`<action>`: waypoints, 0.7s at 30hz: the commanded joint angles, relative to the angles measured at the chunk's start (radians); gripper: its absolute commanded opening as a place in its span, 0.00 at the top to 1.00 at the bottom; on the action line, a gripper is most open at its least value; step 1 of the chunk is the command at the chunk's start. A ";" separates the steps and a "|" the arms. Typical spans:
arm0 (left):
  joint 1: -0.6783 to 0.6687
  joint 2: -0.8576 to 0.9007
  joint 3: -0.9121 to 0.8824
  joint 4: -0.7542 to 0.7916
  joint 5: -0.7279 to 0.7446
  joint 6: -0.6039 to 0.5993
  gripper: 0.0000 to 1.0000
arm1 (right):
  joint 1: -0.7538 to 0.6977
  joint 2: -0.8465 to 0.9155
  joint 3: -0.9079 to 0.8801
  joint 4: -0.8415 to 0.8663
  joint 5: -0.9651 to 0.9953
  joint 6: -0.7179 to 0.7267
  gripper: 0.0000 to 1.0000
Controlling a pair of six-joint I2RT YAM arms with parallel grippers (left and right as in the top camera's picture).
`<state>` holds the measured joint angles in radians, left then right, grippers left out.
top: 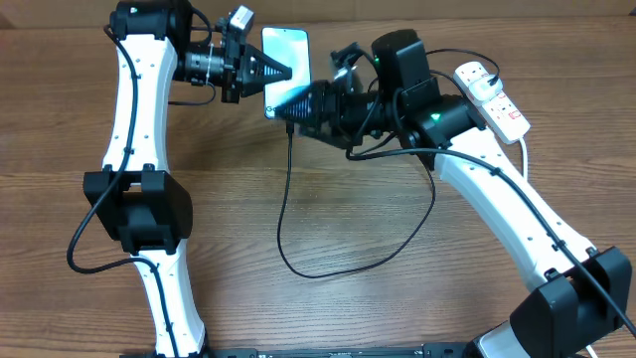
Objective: Plug charger to phone and switch on socket
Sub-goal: 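Open the right gripper and pull it back from the plugged cable, then lower the phone flat onto the table with the left gripper and release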
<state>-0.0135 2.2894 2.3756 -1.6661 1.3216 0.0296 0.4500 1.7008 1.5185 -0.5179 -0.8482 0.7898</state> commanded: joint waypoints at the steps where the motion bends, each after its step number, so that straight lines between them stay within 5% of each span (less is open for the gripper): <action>1: -0.006 -0.004 0.006 0.023 0.028 0.013 0.96 | -0.014 0.010 0.015 -0.013 0.032 -0.013 0.11; 8: -0.001 -0.004 0.000 0.094 -0.227 -0.080 0.96 | -0.015 0.010 0.015 -0.098 0.073 -0.066 0.00; 21: -0.029 -0.004 -0.249 0.257 -0.320 -0.011 0.96 | -0.084 0.010 0.014 -0.397 0.337 -0.172 0.00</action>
<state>-0.0181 2.2894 2.2009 -1.4406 1.0050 -0.0200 0.3862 1.7050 1.5185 -0.8974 -0.6075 0.6506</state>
